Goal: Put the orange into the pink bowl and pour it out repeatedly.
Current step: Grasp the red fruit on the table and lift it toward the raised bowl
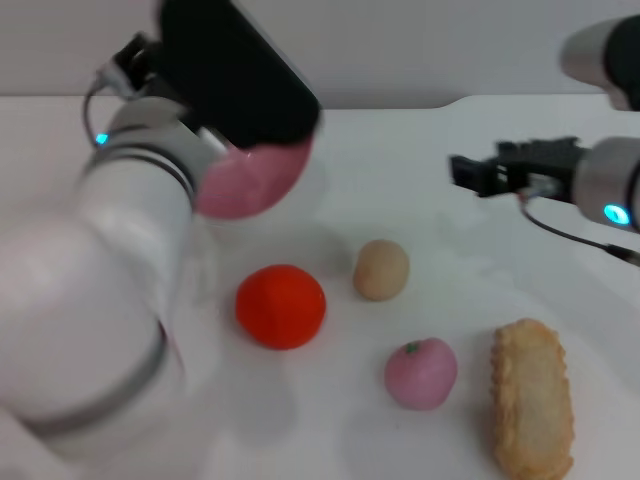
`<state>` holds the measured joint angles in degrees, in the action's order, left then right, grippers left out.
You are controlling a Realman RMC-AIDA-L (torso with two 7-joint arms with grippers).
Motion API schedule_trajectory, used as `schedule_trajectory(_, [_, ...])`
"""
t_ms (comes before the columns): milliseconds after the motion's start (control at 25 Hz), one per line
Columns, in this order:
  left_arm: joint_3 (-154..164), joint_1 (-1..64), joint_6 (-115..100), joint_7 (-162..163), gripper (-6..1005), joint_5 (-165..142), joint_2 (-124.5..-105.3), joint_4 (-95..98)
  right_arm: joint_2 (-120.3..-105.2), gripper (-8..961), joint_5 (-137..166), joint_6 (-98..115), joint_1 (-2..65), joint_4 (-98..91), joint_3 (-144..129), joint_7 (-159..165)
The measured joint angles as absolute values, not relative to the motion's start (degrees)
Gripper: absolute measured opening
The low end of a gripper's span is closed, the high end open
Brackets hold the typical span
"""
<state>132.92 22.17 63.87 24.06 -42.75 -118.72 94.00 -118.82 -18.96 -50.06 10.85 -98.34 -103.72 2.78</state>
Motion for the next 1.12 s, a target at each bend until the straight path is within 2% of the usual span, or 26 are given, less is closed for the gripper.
schedule_trajectory(320, [107.4,23.8,75.1,14.7,43,-15.3,-118.07,98.3,-118.90,622,-23.2,-39.3,15.1,-91.9,-115.0,2.8])
schedule_trajectory(720, [102.4,24.0,75.8,12.5,43,-14.6,-118.01,97.8,-118.87,705,-34.3,-34.9,22.3,-81.0,-122.5,2.8])
schedule_trajectory(1120, [102.6,24.9,75.7,12.0,43,-14.1,-118.03,97.3,-119.03,701,-36.3,-35.0,23.9,-77.5,-123.5,2.8])
